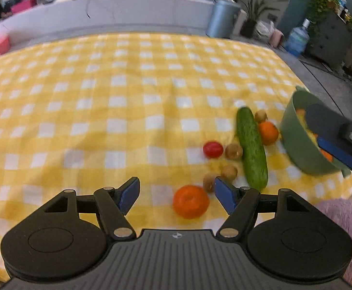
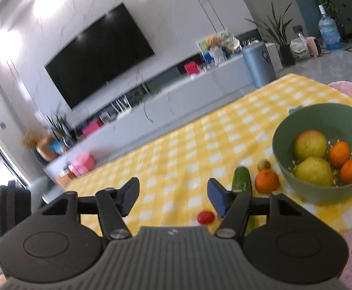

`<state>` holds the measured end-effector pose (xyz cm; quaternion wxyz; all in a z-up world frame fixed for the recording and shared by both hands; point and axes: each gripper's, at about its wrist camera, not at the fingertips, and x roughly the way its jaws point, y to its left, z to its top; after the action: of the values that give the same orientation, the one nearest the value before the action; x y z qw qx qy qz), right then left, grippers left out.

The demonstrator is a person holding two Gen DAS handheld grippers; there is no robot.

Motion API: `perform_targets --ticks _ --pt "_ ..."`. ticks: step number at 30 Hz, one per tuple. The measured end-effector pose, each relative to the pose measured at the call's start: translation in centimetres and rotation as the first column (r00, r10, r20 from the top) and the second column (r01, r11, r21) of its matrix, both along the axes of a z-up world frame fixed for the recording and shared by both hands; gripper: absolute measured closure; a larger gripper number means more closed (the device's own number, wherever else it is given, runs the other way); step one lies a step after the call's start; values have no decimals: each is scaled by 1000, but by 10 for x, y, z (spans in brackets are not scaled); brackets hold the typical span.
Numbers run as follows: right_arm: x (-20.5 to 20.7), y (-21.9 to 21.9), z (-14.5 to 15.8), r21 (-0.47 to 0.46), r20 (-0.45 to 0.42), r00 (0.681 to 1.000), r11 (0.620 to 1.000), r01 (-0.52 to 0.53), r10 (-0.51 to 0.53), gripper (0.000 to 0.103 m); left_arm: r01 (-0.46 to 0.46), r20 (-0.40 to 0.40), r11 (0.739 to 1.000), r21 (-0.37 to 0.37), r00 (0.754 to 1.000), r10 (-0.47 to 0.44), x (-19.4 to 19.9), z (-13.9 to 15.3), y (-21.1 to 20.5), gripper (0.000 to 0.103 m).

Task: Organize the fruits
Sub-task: 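Move both tools back toward the remaining fruit on the tablecloth, then grasp an orange with the left tool while the right tool grasps another orange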

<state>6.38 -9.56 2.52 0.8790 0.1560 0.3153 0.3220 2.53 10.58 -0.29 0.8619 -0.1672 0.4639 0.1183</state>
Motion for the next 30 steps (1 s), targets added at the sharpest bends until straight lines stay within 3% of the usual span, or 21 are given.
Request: perform_targets --ticks 6,14,19,24,27,30 --pt "3 18 -17 -108 -52 998 994 35 -41 43 131 -80 991 -8 988 -131 2 -24 -4 21" --pt "13 22 -33 -179 -84 994 982 60 -76 43 75 -117 987 -143 989 -92 13 -60 5 26" --pt "18 18 -35 -185 -79 991 979 90 -106 43 110 -69 975 -194 990 -126 12 -60 3 55" --pt "29 3 -37 -167 -91 980 973 160 -177 46 117 -43 977 -179 991 -126 12 -56 1 56" --pt "42 -7 -46 -115 -174 957 970 216 -234 46 121 -13 972 -202 992 -126 12 -56 4 56" --pt "61 -11 -61 -80 -300 909 958 276 -288 46 139 33 966 -220 990 -135 10 -53 8 56"
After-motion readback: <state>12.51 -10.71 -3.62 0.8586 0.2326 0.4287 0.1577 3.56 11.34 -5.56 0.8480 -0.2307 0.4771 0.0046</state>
